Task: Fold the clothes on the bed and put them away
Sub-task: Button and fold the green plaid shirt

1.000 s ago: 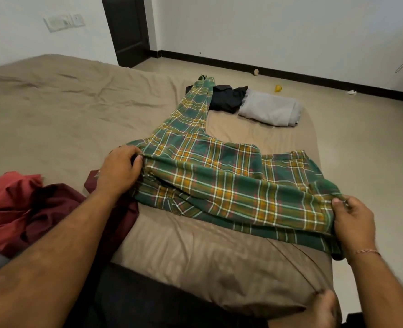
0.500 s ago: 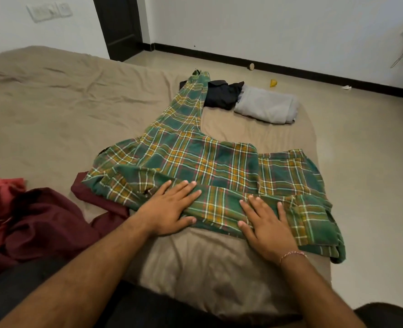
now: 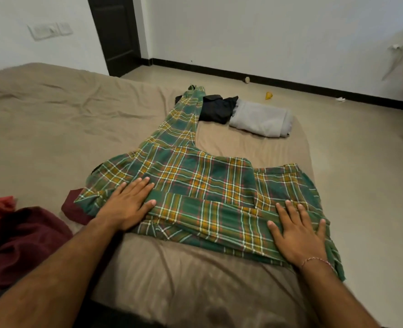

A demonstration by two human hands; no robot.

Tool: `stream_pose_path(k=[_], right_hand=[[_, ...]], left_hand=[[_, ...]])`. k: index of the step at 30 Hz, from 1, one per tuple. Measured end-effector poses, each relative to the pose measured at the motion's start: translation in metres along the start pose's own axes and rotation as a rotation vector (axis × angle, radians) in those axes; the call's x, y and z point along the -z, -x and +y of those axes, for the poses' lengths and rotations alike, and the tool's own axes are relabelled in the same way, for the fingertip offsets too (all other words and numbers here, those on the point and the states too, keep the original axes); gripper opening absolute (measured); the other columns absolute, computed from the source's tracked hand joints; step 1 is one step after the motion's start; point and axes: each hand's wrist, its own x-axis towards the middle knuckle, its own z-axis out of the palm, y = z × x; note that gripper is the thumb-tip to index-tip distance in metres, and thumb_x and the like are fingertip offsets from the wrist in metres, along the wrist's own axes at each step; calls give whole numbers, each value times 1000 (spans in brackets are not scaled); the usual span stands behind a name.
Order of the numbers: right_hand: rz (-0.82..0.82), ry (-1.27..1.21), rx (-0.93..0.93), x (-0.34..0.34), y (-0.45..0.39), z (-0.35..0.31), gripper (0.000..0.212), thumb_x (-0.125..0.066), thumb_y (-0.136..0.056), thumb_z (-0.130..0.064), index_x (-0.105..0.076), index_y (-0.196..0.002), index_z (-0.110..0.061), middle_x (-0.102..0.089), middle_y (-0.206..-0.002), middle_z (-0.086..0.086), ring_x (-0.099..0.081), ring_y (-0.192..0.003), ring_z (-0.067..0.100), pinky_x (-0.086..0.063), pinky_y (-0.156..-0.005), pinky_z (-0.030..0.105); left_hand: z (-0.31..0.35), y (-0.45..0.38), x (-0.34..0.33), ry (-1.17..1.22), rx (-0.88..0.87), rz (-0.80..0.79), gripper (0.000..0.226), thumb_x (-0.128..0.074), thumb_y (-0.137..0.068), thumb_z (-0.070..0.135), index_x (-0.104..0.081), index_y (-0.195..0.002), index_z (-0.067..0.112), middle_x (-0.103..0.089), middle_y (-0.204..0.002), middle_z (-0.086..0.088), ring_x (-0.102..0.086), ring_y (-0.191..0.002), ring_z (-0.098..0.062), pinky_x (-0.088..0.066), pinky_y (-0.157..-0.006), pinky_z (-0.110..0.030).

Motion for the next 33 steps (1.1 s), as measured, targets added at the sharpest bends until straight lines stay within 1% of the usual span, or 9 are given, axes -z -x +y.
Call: stream_pose_path(k=[1,3,5,10,15,19,23,27,33], right_hand=[[26,10,16,0,0,2,63,-14,-101,-72,-22,-158,-46,-17,-170,-10,-9,-158,19,3,-121,67],[125,43,70,2,4,4,46,-29,-100,-67,-52,-131,-43,-51,-142,-6,-42,-141,22,-8,-120,70],[163,105,104,14,3,-2,28,-45,-93,-67,-53,-99,-41,-62,-111,-12,-57,-119,19,-16,-119,65],[4,116,112,39,4,-8,33,-56,-90,-66,-51,-116,-46,-66,-110,-16,-60,-114,14,-39,-99,39],[116,-44,186,25,11,11,28,-78,-82,-47,-50,-86,-48,-53,-85,-21,-62,-96,17,-43,-99,46],[252,-203,163,39,16,15,20,-74,-85,-49,-57,-78,-40,-51,-69,-25,-61,-73,18,-45,-94,47],[349,-229,65,56,0,10,24,-66,-90,-55,-56,-78,-36,-57,-73,-17,-50,-75,15,-33,-92,43],[218,-123,52,35,-10,2,24,-58,-84,-64,-59,-86,-40,-60,-86,-18,-61,-93,18,-36,-94,44],[341,-441,164,41,-41,-3,37,-55,-95,-63,-56,-125,-41,-49,-125,-18,-42,-123,8,-29,-113,54]], left_hand=[[-1,0,5,20,10,39,80,-8,-94,74,-33,-159,35,-25,-169,12,-20,-158,-15,-17,-127,-46],[0,1,15,43,-23,185,52,-28,-93,64,-59,-119,32,-61,-127,5,-56,-123,-24,-44,-104,-45],[-3,2,27,19,-53,250,29,-46,-85,59,-52,-93,32,-57,-94,9,-57,-94,-20,-51,-86,-43],[-8,5,28,-60,-36,141,36,-60,-93,59,-60,-115,30,-67,-109,5,-63,-105,-22,-51,-91,-42],[-15,16,21,-2,-155,321,26,-48,-95,53,-48,-87,27,-48,-86,8,-52,-84,-22,-40,-73,-39],[-6,15,38,158,-171,481,25,-43,-101,41,-42,-85,21,-44,-77,3,-46,-71,-24,-35,-65,-38],[5,-8,50,133,-163,550,25,-44,-102,41,-40,-86,23,-42,-77,4,-42,-69,-20,-32,-65,-38],[-7,-21,32,43,-98,302,32,-40,-94,59,-44,-87,29,-56,-82,2,-57,-79,-24,-41,-67,-38],[-17,-59,28,453,33,239,51,-58,-86,70,-58,-127,40,-64,-118,7,-62,-108,-13,-54,-92,-40]])
